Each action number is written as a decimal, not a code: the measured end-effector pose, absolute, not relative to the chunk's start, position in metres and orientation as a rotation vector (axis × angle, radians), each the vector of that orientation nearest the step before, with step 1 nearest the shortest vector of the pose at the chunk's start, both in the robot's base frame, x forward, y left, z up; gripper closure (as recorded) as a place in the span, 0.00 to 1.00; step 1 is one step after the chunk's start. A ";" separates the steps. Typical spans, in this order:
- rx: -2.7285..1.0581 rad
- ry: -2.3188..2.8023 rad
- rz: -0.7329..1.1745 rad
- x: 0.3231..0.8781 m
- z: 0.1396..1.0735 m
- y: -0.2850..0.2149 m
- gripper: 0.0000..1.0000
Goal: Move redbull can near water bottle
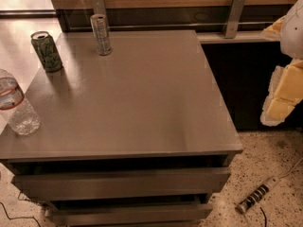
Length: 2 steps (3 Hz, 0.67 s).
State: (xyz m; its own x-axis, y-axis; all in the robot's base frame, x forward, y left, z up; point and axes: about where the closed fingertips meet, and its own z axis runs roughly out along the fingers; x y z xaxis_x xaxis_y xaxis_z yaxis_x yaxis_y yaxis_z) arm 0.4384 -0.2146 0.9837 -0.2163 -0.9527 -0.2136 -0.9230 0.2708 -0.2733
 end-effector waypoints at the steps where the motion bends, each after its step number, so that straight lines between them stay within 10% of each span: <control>1: -1.703 2.207 -0.125 0.440 0.984 -0.214 0.00; 2: -1.629 2.170 -0.135 0.452 0.984 -0.208 0.00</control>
Offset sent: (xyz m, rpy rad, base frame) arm 0.0302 0.0129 -0.0033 0.0997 -0.1349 -0.0565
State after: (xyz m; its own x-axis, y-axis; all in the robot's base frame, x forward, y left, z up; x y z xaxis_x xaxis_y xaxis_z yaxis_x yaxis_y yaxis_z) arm 0.4519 -0.2077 0.9840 -0.2240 -0.9359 -0.2719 -0.8948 0.3080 -0.3231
